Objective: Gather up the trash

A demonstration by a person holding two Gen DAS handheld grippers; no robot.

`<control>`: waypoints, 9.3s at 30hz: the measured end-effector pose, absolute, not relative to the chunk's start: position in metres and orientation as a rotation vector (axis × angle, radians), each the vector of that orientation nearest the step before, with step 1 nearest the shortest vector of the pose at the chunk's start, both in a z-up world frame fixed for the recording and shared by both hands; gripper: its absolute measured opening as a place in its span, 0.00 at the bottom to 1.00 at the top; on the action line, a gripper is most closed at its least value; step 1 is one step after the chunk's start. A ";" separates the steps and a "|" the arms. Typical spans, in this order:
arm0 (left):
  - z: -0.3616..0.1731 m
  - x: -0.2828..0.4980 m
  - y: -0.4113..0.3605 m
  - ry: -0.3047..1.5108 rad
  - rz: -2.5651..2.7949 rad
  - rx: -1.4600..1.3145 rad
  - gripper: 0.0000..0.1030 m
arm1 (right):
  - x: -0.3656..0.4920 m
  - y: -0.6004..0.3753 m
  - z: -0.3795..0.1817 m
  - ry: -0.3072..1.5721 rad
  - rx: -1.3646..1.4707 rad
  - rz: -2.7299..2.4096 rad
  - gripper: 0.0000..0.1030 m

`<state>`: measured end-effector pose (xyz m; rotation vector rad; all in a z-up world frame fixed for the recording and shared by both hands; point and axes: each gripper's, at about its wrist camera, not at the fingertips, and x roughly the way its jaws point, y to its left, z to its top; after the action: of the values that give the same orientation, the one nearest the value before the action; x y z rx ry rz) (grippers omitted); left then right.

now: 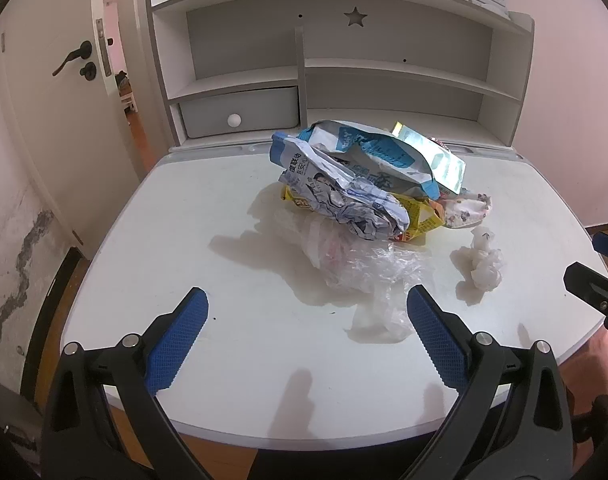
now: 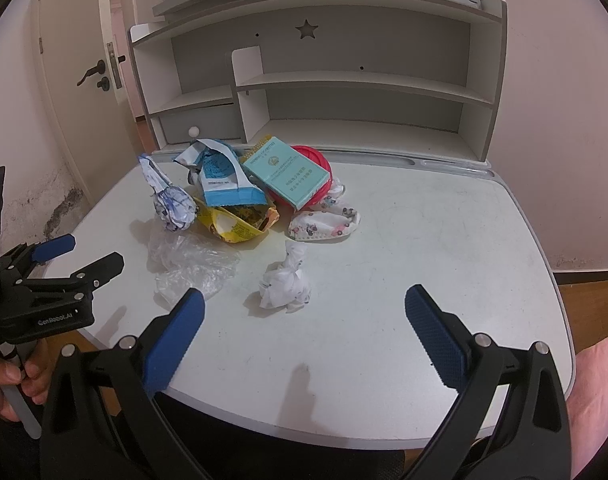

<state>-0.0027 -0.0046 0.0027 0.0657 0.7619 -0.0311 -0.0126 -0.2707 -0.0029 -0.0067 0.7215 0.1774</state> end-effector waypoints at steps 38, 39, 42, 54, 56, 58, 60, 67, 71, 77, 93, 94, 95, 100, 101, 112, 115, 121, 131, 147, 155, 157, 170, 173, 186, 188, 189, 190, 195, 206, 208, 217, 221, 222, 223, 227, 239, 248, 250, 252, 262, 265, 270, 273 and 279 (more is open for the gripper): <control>0.001 -0.003 -0.009 0.764 -0.041 0.074 0.94 | -0.013 -0.272 0.000 0.712 -0.011 0.171 0.95; 0.000 -0.003 -0.009 0.764 -0.042 0.074 0.94 | -0.013 -0.271 -0.001 0.711 -0.011 0.171 0.95; 0.000 -0.004 -0.009 0.766 -0.043 0.074 0.94 | -0.013 -0.271 -0.001 0.712 -0.011 0.171 0.95; -0.023 0.024 -0.024 0.837 -0.114 0.072 0.94 | -0.010 -0.280 -0.005 0.726 -0.005 0.159 0.95; -0.029 0.033 -0.031 0.859 -0.133 0.064 0.94 | -0.009 -0.282 -0.006 0.731 0.000 0.156 0.94; -0.035 0.042 -0.039 0.879 -0.151 0.065 0.94 | -0.007 -0.286 -0.008 0.736 0.002 0.150 0.95; -0.041 0.049 -0.046 0.887 -0.158 0.073 0.94 | -0.004 -0.289 -0.011 0.743 0.004 0.145 0.95; -0.056 0.059 -0.043 0.945 -0.207 0.031 0.33 | 0.007 -0.296 -0.026 0.779 0.016 0.147 0.94; -0.045 0.045 -0.023 0.945 -0.260 -0.004 0.17 | 0.018 -0.289 -0.037 0.829 0.025 0.189 0.89; -0.029 0.015 0.003 0.890 -0.264 0.067 0.11 | 0.044 -0.259 -0.051 0.877 -0.031 0.247 0.83; 0.066 0.006 0.027 0.653 -0.251 0.081 0.08 | 0.072 -0.248 -0.052 0.874 -0.016 0.237 0.38; 0.073 0.010 0.027 0.641 -0.249 0.075 0.08 | 0.070 -0.252 -0.046 0.860 -0.004 0.238 0.37; 0.077 0.014 0.026 0.632 -0.251 0.074 0.08 | 0.068 -0.256 -0.041 0.848 0.006 0.235 0.37; 0.105 0.026 0.015 0.564 -0.250 0.087 0.08 | 0.062 -0.280 -0.022 0.802 0.034 0.202 0.37; 0.108 0.029 0.011 0.561 -0.255 0.078 0.08 | 0.060 -0.286 -0.019 0.795 0.042 0.192 0.37; 0.079 0.024 -0.132 0.652 -0.597 0.104 0.08 | -0.022 -0.424 -0.011 0.728 0.195 -0.058 0.37; 0.061 0.009 -0.193 0.679 -0.738 0.129 0.08 | -0.064 -0.481 -0.019 0.719 0.255 -0.192 0.37; 0.019 -0.041 -0.320 0.732 -1.016 0.205 0.08 | -0.162 -0.600 -0.070 0.747 0.444 -0.511 0.38; -0.098 -0.105 -0.470 0.946 -1.302 0.394 0.08 | -0.245 -0.702 -0.196 0.965 0.840 -0.633 0.38; -0.178 -0.108 -0.542 1.103 -1.293 0.476 0.08 | -0.240 -0.719 -0.210 1.029 0.821 -0.705 0.38; -0.188 -0.116 -0.554 1.116 -1.301 0.506 0.39 | -0.240 -0.725 -0.217 1.009 0.839 -0.735 0.61; -0.188 -0.118 -0.556 1.110 -1.293 0.507 0.47 | -0.242 -0.725 -0.215 0.999 0.834 -0.742 0.63; -0.130 -0.113 -0.507 1.000 -1.251 0.478 0.75 | -0.241 -0.711 -0.189 0.945 0.740 -0.769 0.66; -0.093 -0.102 -0.467 0.948 -1.206 0.445 0.85 | -0.232 -0.688 -0.156 0.900 0.647 -0.768 0.69; 0.015 0.011 -0.168 0.795 -0.671 0.185 0.89 | -0.026 -0.418 -0.027 0.786 0.258 0.017 0.72; 0.018 0.023 -0.112 0.783 -0.552 0.143 0.89 | 0.003 -0.373 -0.022 0.805 0.230 0.130 0.72; 0.018 0.027 -0.086 0.783 -0.503 0.116 0.89 | 0.021 -0.342 -0.018 0.807 0.194 0.191 0.72; 0.016 0.031 -0.058 0.788 -0.448 0.081 0.89 | 0.034 -0.317 -0.014 0.807 0.153 0.229 0.72; -0.005 0.044 0.052 0.844 -0.224 -0.087 0.89 | 0.083 -0.213 -0.008 0.829 0.011 0.368 0.72; -0.023 0.076 0.097 0.899 -0.195 -0.134 0.89 | 0.159 -0.112 -0.010 0.866 -0.226 0.379 0.72; -0.025 0.084 0.095 0.909 -0.190 -0.126 0.89 | 0.172 -0.109 -0.019 0.889 -0.252 0.358 0.72; -0.031 0.117 0.094 0.943 -0.159 -0.125 0.89 | 0.176 -0.111 -0.003 0.826 -0.188 0.410 0.35; -0.035 0.134 0.096 0.994 -0.166 -0.190 0.89 | 0.156 -0.131 0.023 0.751 -0.133 0.418 0.35; -0.039 0.138 0.095 1.016 -0.175 -0.212 0.89 | 0.149 -0.136 0.027 0.742 -0.123 0.420 0.35; -0.041 0.140 0.094 1.025 -0.178 -0.222 0.89 | 0.140 -0.146 0.031 0.733 -0.110 0.419 0.35; -0.051 0.148 0.089 1.045 -0.143 -0.227 0.88 | 0.117 -0.177 0.035 0.735 -0.085 0.394 0.35; -0.016 0.134 0.076 0.907 -0.071 -0.087 0.58 | 0.046 -0.343 0.004 0.746 0.112 0.115 0.35; 0.036 0.103 -0.020 0.794 -0.242 0.032 0.58 | -0.051 -0.495 -0.026 0.734 0.307 -0.230 0.35; 0.042 0.090 -0.067 0.779 -0.349 0.066 0.58 | -0.074 -0.524 -0.038 0.744 0.341 -0.306 0.35; 0.044 0.077 -0.110 0.766 -0.444 0.103 0.58 | -0.095 -0.549 -0.050 0.760 0.368 -0.375 0.35; 0.016 -0.027 -0.349 0.780 -1.003 0.268 0.58 | -0.197 -0.645 -0.106 0.809 0.522 -0.635 0.35; -0.012 -0.059 -0.401 0.836 -1.140 0.318 0.58 | -0.222 -0.671 -0.139 0.861 0.610 -0.692 0.35; -0.075 -0.102 -0.468 0.914 -1.236 0.462 0.58 | -0.249 -0.702 -0.185 0.962 0.719 -0.748 0.35; -0.108 -0.109 -0.489 0.963 -1.249 0.510 0.58 | -0.256 -0.711 -0.199 1.003 0.728 -0.773 0.35; -0.146 -0.106 -0.531 1.022 -1.239 0.565 0.58 | -0.256 -0.707 -0.208 1.049 0.738 -0.768 0.35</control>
<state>-0.1056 -0.5308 -0.1457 0.5648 1.0216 -1.2388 -0.2565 -0.7071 -0.2076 0.7378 1.0486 -0.7685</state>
